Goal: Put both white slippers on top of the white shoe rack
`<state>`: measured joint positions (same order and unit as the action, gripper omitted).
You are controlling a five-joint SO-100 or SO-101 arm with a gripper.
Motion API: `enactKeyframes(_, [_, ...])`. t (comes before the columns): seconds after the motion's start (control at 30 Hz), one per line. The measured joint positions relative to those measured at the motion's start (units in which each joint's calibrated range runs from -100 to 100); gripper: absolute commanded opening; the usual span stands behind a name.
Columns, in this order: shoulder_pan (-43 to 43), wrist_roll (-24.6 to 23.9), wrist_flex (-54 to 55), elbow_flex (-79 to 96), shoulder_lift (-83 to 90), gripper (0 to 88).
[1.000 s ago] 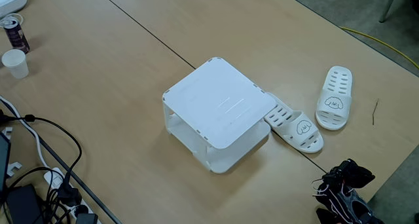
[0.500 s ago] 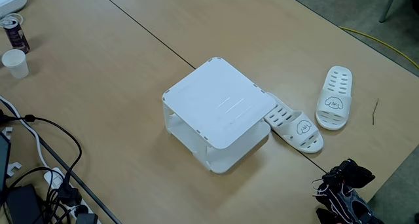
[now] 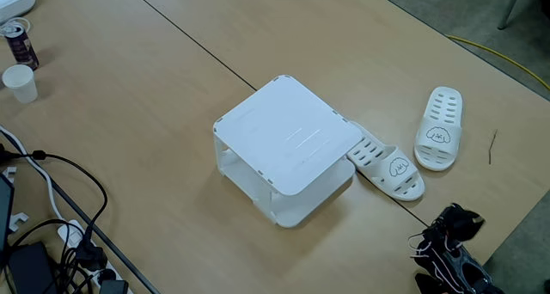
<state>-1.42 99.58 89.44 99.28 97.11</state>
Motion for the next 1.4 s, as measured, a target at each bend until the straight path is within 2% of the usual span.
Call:
enactKeyframes(0.2, [0.0, 0.0, -28.2, -5.8, -3.5, 0.7])
enactKeyframes(0.4, [-2.2, 0.0, -58.1, -27.4, -14.2, 0.7])
enactKeyframes(0.57, [-9.7, 0.0, -62.9, -44.2, -32.3, 0.7])
enactKeyframes(0.67, [-16.4, 0.0, -63.9, -47.1, -43.4, 0.7])
enactKeyframes(0.77, [-20.5, 0.0, -64.2, -43.2, -49.5, 0.7])
enactKeyframes(0.97, [-21.6, 0.0, -65.8, -26.0, -51.2, 0.7])
enactKeyframes(1.2, [-21.3, 0.0, -80.9, -21.4, -51.2, 0.7])
enactKeyframes(1.4, [-20.9, 0.0, -99.8, -21.4, -48.3, 0.7])
